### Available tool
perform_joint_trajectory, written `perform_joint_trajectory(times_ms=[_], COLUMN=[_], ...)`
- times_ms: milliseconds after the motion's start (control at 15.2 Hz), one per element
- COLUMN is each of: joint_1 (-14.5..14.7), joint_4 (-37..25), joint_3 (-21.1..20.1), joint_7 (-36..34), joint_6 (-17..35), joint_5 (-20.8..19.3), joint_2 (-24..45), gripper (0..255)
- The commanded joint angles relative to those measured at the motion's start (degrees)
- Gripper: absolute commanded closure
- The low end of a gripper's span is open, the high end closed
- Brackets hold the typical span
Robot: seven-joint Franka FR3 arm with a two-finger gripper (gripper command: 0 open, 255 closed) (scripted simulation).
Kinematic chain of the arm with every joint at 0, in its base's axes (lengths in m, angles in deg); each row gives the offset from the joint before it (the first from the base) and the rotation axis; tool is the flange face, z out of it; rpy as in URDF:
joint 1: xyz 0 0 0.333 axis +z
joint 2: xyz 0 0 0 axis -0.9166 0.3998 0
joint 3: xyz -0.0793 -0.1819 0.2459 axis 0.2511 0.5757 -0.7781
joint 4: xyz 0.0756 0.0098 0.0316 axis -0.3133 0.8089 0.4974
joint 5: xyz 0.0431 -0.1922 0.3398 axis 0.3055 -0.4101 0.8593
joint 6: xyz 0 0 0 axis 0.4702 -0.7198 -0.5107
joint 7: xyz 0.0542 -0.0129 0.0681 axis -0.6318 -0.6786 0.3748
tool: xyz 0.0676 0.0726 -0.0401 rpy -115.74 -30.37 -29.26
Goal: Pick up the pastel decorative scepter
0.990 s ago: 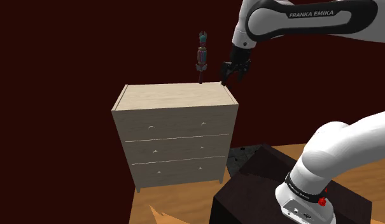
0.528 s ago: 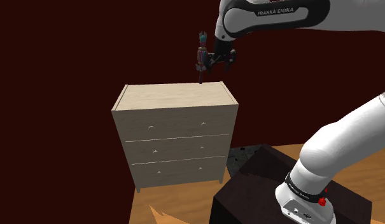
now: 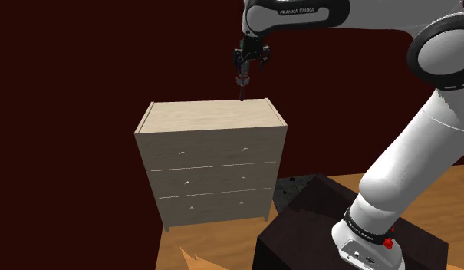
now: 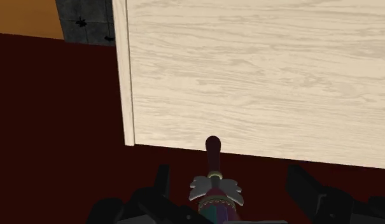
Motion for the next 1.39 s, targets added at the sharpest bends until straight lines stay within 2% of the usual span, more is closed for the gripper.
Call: perform_joint_trajectory(times_ms=[0, 396, 462, 924, 1056, 1122, 1320], joint_1=[-0.3, 1.1, 1.4, 0.6, 0.6, 0.6, 0.6], joint_4=[-5.2, -26.5, -28.4, -19.8, -19.1, -19.4, -19.5], joint_3=[-0.5, -0.3, -0.2, 0.1, 0.1, 0.1, 0.1], joint_7=[-3.4, -10.9, -11.3, -13.3, -13.4, -13.4, -13.4], joint_6=[-1.2, -8.6, -9.4, -3.3, -2.8, -2.9, -3.0], joint_5=[-2.9, -11.4, -12.0, -11.8, -11.8, -11.8, -11.8], joint_2=[3.9, 17.9, 19.1, 16.7, 16.6, 16.7, 16.8], gripper=[0, 0, 0, 0, 0, 255, 255])
